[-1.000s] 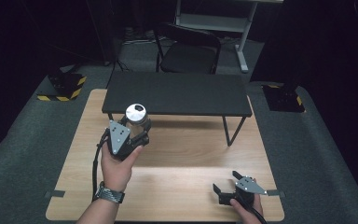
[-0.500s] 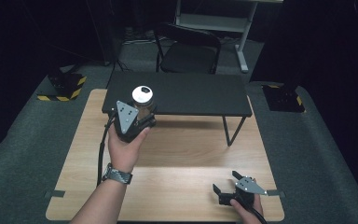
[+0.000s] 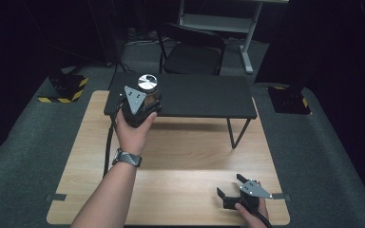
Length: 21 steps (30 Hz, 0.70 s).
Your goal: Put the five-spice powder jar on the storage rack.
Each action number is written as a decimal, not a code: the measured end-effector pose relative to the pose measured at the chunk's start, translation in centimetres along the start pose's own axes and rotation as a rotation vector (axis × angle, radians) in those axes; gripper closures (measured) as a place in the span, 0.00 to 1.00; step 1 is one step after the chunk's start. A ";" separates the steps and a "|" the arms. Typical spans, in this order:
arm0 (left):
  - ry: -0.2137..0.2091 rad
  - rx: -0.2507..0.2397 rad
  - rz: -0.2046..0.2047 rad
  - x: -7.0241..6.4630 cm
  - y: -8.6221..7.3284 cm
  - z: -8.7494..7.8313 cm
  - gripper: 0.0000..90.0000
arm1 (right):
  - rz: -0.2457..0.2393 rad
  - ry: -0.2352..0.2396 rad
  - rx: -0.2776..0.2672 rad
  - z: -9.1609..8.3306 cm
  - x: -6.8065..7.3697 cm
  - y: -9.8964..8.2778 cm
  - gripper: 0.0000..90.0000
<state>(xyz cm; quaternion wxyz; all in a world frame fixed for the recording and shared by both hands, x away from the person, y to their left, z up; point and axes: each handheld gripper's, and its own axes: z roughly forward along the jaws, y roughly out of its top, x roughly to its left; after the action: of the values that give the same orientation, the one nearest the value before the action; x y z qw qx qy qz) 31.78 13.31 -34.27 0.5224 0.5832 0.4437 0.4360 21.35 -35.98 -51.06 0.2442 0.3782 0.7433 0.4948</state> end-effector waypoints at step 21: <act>0.007 0.019 -0.042 -1.0 -0.2 3.5 0.34 | -0.001 0.011 -0.012 -0.1 -0.1 -0.2 0.01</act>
<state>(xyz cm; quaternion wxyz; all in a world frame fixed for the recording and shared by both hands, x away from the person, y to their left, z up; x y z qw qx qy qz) 34.91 11.63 -34.81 0.5244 0.5770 0.4619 0.4227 21.29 -36.20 -51.24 0.2427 0.3738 0.7416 0.5014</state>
